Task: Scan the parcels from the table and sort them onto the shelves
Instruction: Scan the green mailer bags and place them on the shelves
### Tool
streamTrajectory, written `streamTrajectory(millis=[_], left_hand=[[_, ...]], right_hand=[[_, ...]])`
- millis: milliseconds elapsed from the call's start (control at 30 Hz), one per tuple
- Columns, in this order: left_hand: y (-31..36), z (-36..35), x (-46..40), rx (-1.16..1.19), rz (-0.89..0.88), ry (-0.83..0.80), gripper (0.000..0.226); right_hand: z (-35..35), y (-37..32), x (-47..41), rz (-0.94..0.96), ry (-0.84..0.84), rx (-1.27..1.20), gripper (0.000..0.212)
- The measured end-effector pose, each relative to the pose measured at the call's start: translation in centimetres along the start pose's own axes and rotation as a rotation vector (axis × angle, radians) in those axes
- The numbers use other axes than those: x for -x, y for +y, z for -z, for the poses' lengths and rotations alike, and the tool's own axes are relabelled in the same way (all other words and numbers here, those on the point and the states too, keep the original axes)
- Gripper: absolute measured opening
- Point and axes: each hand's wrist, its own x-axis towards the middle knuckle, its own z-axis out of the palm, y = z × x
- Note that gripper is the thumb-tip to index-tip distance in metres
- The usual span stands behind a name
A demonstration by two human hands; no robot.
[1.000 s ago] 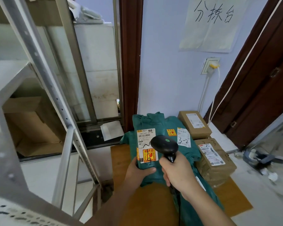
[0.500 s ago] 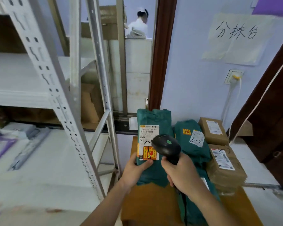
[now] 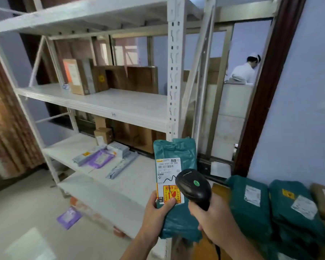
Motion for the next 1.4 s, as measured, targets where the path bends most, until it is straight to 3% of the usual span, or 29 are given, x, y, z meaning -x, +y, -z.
streamTrajectory(millis=[67, 167, 300, 400, 767, 1100, 1300, 1400], left_hand=[[2.1, 3.1, 0.6, -0.009, -0.060, 0.074, 0.055], [5.3, 8.0, 1.3, -0.009, -0.112, 0.151, 0.038], [9.6, 14.4, 2.2, -0.014, -0.173, 0.217, 0.048], [12.3, 19.1, 2.5, -0.034, -0.210, 0.249, 0.035], [20.8, 28.8, -0.5, -0.078, -0.301, 0.270, 0.031], [25.1, 34.3, -9.1, -0.103, -0.354, 0.258, 0.031], [27.7, 37.0, -15.1, -0.125, -0.379, 0.234, 0.053], [28.7, 38.3, -18.0, -0.121, -0.385, 0.226, 0.053]], right_hand=[[-2.6, -2.2, 0.0, 0.035, 0.016, 0.015, 0.013], [-7.0, -6.0, 0.0, 0.102, 0.026, 0.017, 0.041], [-13.4, -10.6, -0.1, 0.129, 0.026, -0.015, 0.061], [-17.9, -13.8, -0.3, 0.167, 0.008, -0.057, 0.074], [-26.3, -22.6, -4.0, 0.329, -0.015, -0.069, 0.071], [-31.4, -26.9, -12.0, 0.417, -0.016, -0.101, 0.075], [-34.1, -29.0, -17.8, 0.434, -0.006, -0.092, 0.077], [-35.6, -30.0, -20.6, 0.451, 0.008, -0.086, 0.077]])
